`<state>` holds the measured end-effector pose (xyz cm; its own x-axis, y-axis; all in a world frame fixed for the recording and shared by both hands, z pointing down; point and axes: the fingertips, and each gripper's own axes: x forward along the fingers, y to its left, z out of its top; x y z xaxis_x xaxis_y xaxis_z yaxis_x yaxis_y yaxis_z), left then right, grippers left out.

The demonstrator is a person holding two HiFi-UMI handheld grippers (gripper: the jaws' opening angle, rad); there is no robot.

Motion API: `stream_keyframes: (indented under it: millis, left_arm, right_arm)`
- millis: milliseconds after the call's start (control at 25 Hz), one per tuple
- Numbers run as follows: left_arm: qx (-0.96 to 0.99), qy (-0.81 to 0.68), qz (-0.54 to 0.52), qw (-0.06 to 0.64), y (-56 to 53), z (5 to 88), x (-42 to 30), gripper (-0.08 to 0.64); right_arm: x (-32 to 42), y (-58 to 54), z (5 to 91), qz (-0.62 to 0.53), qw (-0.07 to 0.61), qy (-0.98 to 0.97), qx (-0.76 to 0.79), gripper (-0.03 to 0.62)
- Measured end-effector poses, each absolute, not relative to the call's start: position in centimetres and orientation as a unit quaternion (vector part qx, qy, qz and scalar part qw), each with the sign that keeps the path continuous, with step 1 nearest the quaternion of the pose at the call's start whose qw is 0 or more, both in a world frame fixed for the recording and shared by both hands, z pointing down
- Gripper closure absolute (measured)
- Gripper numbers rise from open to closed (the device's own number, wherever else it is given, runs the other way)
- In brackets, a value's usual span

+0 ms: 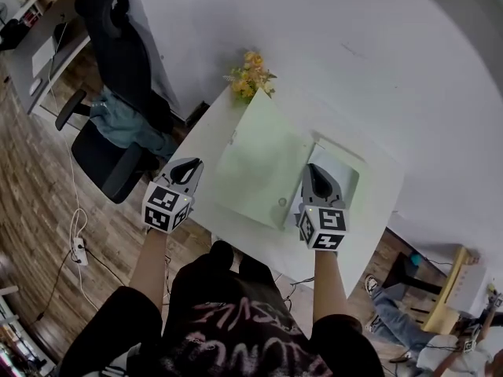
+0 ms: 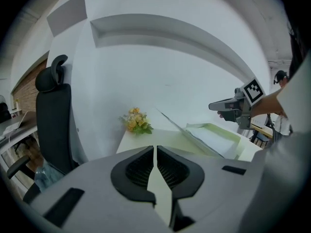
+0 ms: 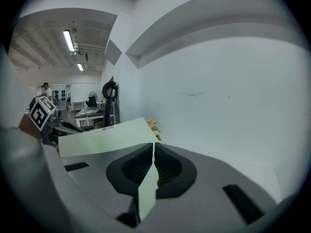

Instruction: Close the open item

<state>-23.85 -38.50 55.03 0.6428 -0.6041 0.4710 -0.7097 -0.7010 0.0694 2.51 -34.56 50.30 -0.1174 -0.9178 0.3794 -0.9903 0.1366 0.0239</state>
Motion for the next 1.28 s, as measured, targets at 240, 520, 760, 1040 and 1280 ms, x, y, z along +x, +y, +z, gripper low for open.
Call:
stream_keyframes:
  millis: [240,520,760,1040,1280]
  left_arm:
    - [0.916,-0.320,0.206,0.124,-38.2,55.3,-21.2,0.505]
    - [0.937,-0.275,0.187,0.106,-38.4,53.3,-17.7,0.505]
    - [0.952,-0.239,0.175,0.084,-38.1,51.3,-14.2,0.505]
    - [0.966,-0.190,0.164,0.061,-37.1,49.5,-8.9,0.505]
    - [0.975,-0.156,0.153,0.049,-35.4,48.3,-4.1,0.505]
  right_arm:
    - [3.7,-33.7,50.7,0.127,0.153,-0.721,0.664,0.565]
    - [6.7,-32.0,50.1,0.129,0.137,-0.694,0.695,0.565]
    - [9.6,-30.0,49.6,0.130,0.125,-0.670,0.720,0.565]
    - [14.1,-26.4,48.7,0.129,0.105,-0.632,0.757,0.565]
    - [18.5,-22.0,48.4,0.131,0.094,-0.598,0.785,0.565]
